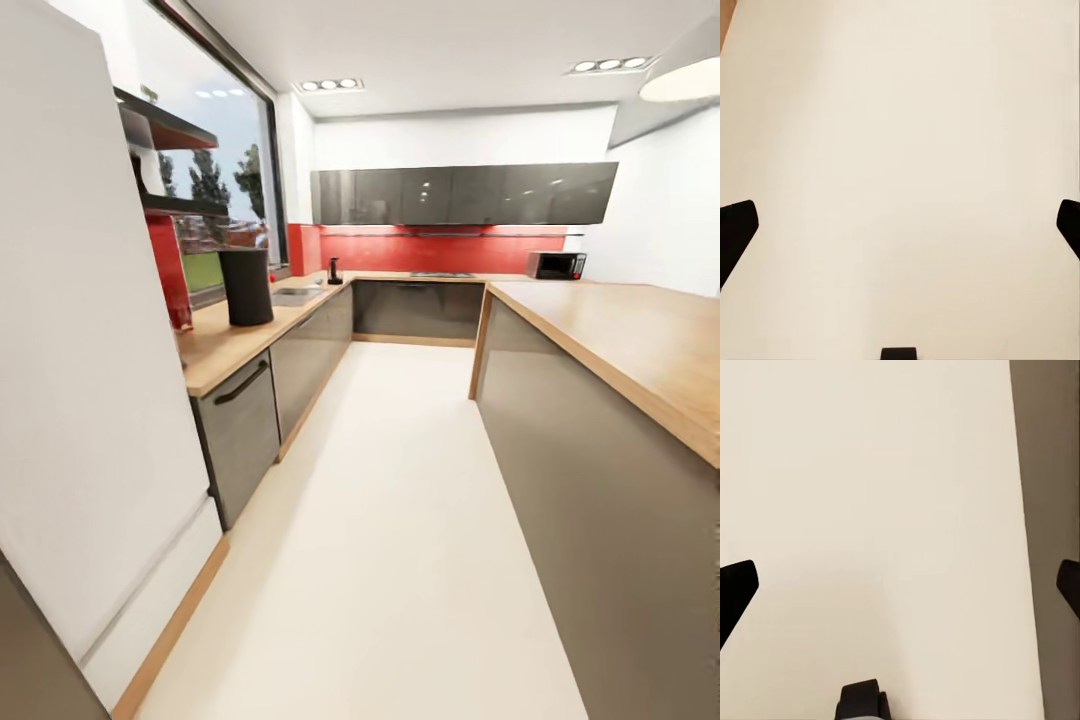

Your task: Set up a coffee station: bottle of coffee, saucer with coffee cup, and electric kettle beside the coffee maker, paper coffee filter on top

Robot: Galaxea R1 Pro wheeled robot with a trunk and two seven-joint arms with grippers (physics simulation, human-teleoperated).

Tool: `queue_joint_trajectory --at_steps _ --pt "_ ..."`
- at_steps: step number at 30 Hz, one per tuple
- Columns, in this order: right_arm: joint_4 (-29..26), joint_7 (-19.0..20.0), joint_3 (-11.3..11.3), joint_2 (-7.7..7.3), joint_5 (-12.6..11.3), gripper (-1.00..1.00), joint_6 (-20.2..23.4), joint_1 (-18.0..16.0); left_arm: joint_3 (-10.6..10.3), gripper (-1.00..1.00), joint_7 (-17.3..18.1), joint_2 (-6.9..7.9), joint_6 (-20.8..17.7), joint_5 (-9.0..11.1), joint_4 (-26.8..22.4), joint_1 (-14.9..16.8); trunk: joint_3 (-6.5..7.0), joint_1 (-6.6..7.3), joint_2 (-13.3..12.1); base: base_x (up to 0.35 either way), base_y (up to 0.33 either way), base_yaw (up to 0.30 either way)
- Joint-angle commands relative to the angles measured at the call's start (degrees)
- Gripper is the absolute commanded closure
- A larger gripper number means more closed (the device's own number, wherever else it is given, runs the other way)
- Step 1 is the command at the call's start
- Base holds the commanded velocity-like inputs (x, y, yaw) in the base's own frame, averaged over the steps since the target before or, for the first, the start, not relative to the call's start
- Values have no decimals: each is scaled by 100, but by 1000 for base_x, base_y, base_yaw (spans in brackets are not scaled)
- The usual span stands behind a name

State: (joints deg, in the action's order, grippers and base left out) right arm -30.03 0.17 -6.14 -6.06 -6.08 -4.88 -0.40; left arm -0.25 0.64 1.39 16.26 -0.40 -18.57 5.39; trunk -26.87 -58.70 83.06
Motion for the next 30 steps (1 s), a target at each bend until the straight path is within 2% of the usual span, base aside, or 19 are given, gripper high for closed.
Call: queue_joint_trajectory --at_steps 1,21,30 --pt "4 3 8 -1 -60 -100 -21 -4 -2 -100 7 2 18 -4 2 2 -6 -3 2 335 -84 -263" --pt "12 -6 27 6 -47 -100 -26 -4 -2 -100 7 4 18 -3 2 4 -6 -3 2 335 -44 -261" --pt "6 0 35 8 -38 -100 -30 -4 -2 -100 7 2 18 -4 2 5 -6 -3 2 335 0 -60"
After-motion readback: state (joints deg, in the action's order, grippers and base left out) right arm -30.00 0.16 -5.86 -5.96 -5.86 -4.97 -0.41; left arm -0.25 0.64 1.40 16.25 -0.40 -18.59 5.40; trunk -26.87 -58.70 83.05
